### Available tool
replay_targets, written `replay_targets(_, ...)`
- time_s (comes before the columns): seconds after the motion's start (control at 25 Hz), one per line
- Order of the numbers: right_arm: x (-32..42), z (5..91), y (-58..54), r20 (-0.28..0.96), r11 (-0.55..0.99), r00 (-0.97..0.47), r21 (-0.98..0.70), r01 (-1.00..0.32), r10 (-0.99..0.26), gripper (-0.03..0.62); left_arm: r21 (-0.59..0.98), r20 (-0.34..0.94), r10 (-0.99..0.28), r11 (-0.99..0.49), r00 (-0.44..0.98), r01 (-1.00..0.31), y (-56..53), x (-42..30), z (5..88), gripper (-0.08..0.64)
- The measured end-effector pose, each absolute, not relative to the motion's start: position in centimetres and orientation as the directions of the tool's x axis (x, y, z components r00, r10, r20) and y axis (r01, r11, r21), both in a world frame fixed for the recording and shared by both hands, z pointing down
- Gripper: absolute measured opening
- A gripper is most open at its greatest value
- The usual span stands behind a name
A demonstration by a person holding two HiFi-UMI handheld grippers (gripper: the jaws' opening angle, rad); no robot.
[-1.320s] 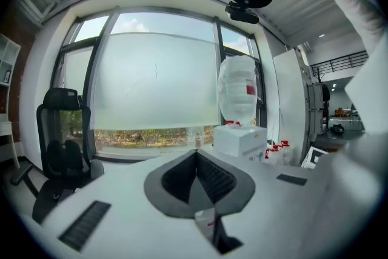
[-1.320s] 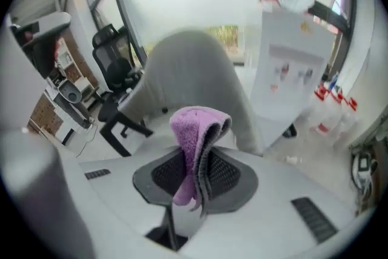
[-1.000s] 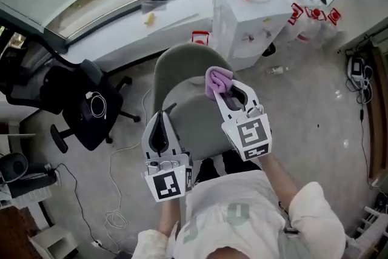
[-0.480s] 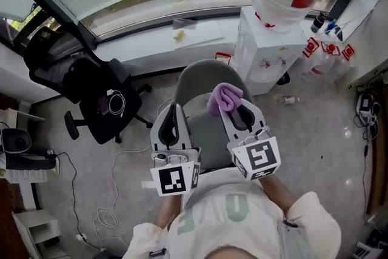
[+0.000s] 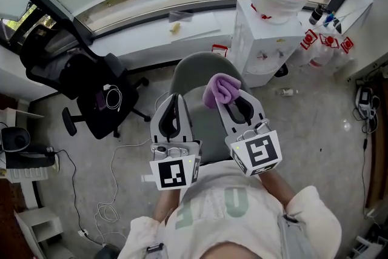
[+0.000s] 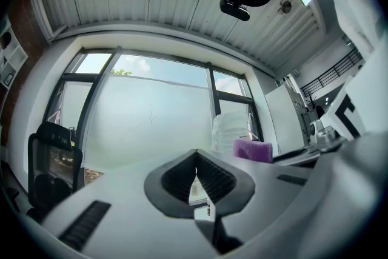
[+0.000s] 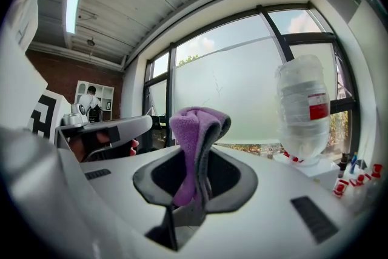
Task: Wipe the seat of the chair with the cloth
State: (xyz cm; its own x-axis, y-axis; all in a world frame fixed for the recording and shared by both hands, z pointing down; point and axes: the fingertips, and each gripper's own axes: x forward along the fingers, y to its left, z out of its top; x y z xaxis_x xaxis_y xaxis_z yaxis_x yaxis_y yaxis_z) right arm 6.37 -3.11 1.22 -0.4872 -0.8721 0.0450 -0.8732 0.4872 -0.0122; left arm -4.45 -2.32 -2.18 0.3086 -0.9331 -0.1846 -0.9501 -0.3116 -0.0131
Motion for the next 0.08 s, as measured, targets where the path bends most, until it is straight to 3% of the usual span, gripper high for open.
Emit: replay_targets(0.08, 6.76, 1.15, -3.36, 0.042, 0.489, -0.489, -0.011, -0.872, -0.871, 0.087, -0.009, -0.187, -0.932, -0.316, 0.312, -0.949, -2.64, -3.85, -2.39, 0.012)
